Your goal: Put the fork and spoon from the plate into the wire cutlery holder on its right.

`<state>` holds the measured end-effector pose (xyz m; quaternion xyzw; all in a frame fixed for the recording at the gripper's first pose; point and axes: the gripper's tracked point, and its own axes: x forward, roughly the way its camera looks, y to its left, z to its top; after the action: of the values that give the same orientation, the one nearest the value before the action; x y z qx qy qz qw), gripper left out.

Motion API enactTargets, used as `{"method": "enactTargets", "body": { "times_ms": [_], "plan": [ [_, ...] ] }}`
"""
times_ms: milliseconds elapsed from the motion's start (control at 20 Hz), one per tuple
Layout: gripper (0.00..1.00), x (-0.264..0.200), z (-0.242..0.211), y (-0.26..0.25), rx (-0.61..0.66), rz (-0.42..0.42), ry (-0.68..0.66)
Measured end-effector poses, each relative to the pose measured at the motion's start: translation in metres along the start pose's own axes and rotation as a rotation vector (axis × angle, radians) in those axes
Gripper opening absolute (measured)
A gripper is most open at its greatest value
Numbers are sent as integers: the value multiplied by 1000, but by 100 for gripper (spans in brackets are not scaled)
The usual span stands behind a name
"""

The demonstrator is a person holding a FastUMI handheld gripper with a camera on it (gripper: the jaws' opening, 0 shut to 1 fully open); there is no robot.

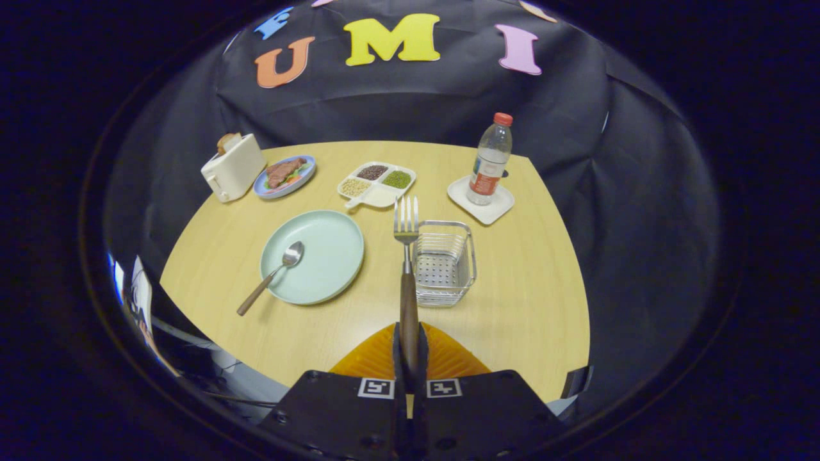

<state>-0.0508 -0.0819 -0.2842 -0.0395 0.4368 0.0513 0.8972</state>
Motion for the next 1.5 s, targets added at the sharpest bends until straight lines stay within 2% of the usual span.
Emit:
{"method": "enactTargets", "body": {
  "times_ms": [150, 400, 550, 750, 850, 950, 1000, 1100, 1150, 1200, 1350, 1400, 1500],
  "plan": [
    [4, 3, -3, -18, 17, -38, 9],
    [4, 5, -6, -19, 30, -33, 45],
    [6, 6, 4, -19, 37, -46, 27],
    [13, 2, 28, -24, 30, -93, -42],
    [23, -4, 41, -21, 30, -98, -85],
    [39, -9, 54, -17, 34, -99, -118],
    [41, -13, 59, -12, 35, -92, -129],
    [55, -22, 71, -1, 41, -83, -157],
    [57, -26, 78, 7, 41, -72, -176],
    [67, -30, 84, 13, 35, -71, -196],
    [82, -40, 101, 37, -1, -68, -245],
    [90, -44, 107, 47, -10, -63, -262],
    [94, -48, 115, 67, -29, -57, -282]
  ]
}}
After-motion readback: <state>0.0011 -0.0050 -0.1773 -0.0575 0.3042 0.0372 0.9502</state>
